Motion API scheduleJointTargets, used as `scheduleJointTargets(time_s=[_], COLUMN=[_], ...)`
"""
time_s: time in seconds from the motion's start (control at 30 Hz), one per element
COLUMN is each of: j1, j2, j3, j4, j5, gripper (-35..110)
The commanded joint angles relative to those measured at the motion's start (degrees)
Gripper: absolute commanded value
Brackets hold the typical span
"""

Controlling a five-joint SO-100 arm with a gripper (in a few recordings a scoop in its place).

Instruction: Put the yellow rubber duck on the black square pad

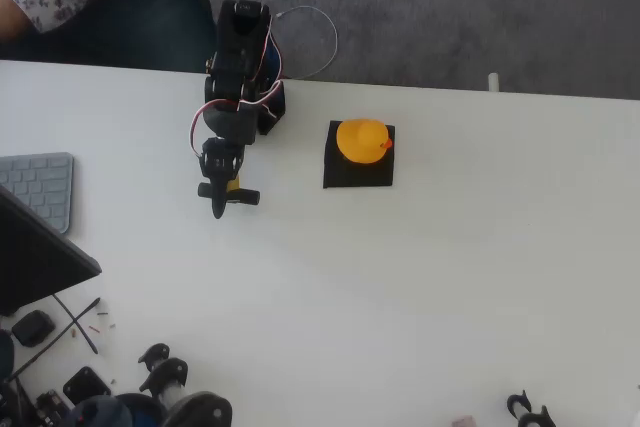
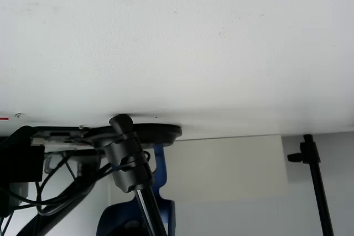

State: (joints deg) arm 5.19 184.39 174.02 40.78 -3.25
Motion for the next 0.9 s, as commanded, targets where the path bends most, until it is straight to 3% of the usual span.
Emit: scheduleJointTargets(time_s=[0.0,0.87], j1=[0.70,0.70], j2=[1.41,1.41], j3=[0.09,0.09], j4=[-0.62,-0.62], j5=[-0.62,-0.53], gripper=[3,3])
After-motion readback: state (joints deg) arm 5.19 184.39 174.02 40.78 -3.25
